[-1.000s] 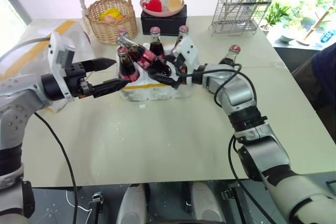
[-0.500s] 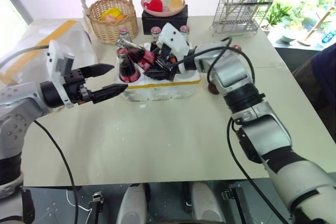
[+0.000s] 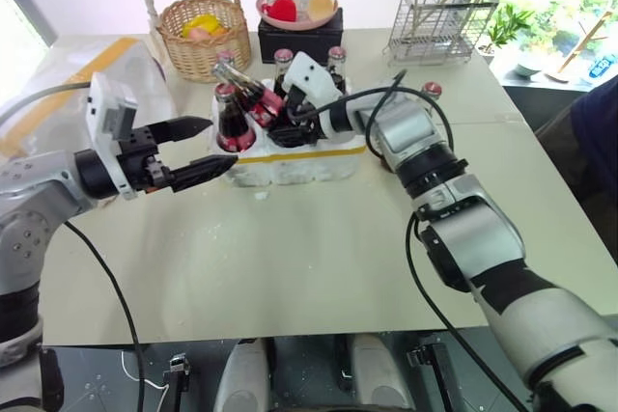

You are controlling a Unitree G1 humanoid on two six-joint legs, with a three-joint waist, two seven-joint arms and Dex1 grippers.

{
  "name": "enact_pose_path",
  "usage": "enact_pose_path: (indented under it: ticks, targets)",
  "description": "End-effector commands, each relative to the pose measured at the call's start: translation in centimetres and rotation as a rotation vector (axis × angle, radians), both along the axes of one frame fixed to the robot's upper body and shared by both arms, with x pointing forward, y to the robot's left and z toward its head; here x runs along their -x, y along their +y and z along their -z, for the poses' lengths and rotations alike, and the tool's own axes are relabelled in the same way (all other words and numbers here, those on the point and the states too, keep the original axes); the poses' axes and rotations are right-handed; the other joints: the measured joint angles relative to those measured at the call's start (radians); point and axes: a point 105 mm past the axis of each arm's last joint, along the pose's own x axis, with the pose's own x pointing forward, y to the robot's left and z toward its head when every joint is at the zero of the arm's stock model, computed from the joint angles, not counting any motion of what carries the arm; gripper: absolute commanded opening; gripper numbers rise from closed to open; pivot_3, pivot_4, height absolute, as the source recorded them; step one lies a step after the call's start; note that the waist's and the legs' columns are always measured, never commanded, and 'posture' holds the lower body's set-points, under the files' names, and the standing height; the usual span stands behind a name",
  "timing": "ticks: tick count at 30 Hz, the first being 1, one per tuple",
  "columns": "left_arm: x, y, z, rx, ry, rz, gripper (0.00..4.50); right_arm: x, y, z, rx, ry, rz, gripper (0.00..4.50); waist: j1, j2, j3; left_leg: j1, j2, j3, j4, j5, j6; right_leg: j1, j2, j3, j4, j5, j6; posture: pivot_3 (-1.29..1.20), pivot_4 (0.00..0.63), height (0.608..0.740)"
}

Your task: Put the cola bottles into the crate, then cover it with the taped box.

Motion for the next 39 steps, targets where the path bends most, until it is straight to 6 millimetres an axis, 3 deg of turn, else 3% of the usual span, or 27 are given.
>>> enact_pose_path:
  ticks: [1,4,8,10,19,31,36,39]
  targets:
    - [0.3,-0.1,-1.2,-0.002,-0.061,0.004,4.5,0.6,0.9,-3.2,-0.072,-0.076,-0.047,2.63,0.0,0.0,0.0,0.0,0.0,0.0,0.0,0.0,0.0,0.0,0.0,0.0,0.0,0.0,0.0,0.0,0.15,0.74]
    - [0.2,0.0,-1.2,-0.005,-0.062,0.004,4.5,1.0,0.3,-4.4,-0.148,-0.085,-0.045,2.63,0.002,0.0,0.0,-0.001,0.0,0.0,0.0,0.0,0.0,-0.001,0.0,0.0,0.0,0.0,0.0,0.0,0.15,0.74]
    - [0.2,0.1,-1.3,-0.009,-0.062,0.003,4.5,1.5,-0.7,-6.9,-0.374,-0.072,0.003,2.63,0.006,0.0,0.0,-0.003,0.0,0.0,0.0,0.0,0.0,-0.002,0.0,0.0,0.0,0.0,0.0,0.0,0.15,0.74]
    - [0.2,0.1,-1.3,-0.011,-0.064,0.004,4.5,1.8,-1.1,-7.1,-0.453,-0.039,0.029,2.63,0.007,0.0,0.0,-0.003,0.0,0.0,0.0,0.0,-0.001,-0.002,0.0,0.0,0.0,0.0,0.0,0.0,0.15,0.74]
    - [-0.2,0.0,-1.9,-0.021,-0.073,0.02,4.5,2.9,-1.7,-3.5,-0.539,-0.021,0.116,2.63,0.006,0.0,0.0,-0.002,0.0,0.0,0.0,0.0,-0.001,-0.002,0.0,0.0,0.0,0.0,0.0,0.0,0.15,0.74]
    - [-0.5,-0.1,-2.6,-0.031,-0.082,0.032,4.5,1.5,-1.3,-3.6,-0.718,-0.059,0.201,2.63,0.004,0.0,0.0,-0.002,0.0,0.0,0.0,0.0,-0.001,-0.002,0.0,0.0,0.0,0.0,0.0,0.0,0.15,0.74]
    - [-0.4,-0.1,-2.6,-0.032,-0.081,0.032,4.5,0.8,-1.2,-2.6,-0.73,-0.055,0.228,2.63,0.004,0.0,0.0,-0.002,0.0,0.0,0.0,0.0,-0.001,-0.002,0.0,0.0,0.0,0.0,0.0,0.0,0.15,0.74]
    - [-0.3,0.1,-2.7,-0.034,-0.08,0.026,4.5,1.4,-0.7,-1.4,-0.709,-0.042,0.207,2.63,0.004,0.0,0.0,-0.002,0.0,0.0,0.0,0.0,-0.001,-0.002,0.0,0.0,0.0,0.0,0.0,0.0,0.15,0.74]
